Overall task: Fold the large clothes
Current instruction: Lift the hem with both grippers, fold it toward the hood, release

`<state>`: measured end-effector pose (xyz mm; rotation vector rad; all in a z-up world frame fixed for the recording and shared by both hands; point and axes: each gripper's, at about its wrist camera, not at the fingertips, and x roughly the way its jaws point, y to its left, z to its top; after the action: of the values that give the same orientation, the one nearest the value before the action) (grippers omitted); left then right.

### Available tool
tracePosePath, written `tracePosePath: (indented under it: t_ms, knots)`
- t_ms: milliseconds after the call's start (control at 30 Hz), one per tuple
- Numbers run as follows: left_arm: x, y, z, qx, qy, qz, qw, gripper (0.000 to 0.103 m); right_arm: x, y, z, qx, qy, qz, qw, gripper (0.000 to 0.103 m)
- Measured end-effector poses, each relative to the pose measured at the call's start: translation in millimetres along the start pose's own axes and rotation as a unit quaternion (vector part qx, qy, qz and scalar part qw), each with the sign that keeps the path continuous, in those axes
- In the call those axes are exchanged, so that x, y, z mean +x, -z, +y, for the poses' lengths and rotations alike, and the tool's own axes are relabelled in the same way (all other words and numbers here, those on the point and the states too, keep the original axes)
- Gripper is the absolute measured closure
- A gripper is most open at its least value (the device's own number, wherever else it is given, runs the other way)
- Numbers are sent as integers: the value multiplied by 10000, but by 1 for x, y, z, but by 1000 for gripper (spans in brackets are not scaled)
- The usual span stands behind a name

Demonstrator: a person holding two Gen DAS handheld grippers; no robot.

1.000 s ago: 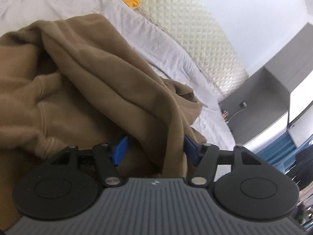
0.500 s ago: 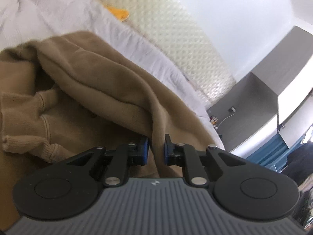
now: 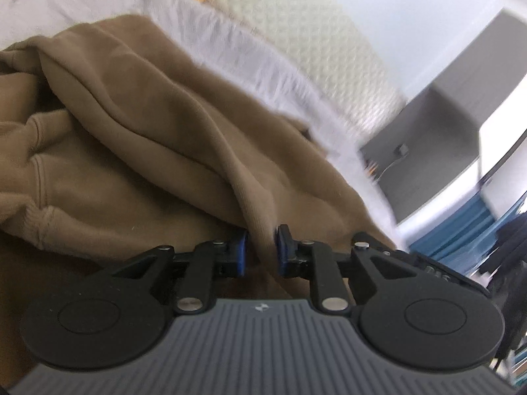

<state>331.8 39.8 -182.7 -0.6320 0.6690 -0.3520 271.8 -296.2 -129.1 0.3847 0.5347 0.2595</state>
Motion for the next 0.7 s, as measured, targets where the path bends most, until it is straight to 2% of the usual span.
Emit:
tracePosePath:
  t_ms: [67,167,333,433,467,500,633,700]
  knots:
    - [9,5,4,20,-106,195,9998,81,22,13,-11,99,254,417,9988,83]
    - [16,7,7,103,-204,331,9992,82,43,27,-21,298,341,886,9950,83]
    - [9,3,4,108,-106,305,9994,81,34,23,-20,380,246,934,9946,80]
    - [-1,3,4,180,-121,366,9991,68,21,25,-22,482,239,1000,9935,75]
    - [-6,3,3,245,-142,373,9989,60,15,25,-23,496,305,1014,9931,71]
    - [-13,4,0,359,-195,377,9985,54,9,24,-22,497,404,1000,9929,64]
    - [-51,12,-14,907,-470,216,9945,51,-22,25,-19,458,566,880,9935,56]
    - [-69,16,-18,1031,-621,126,9926,46,-33,26,-15,257,684,884,9934,32]
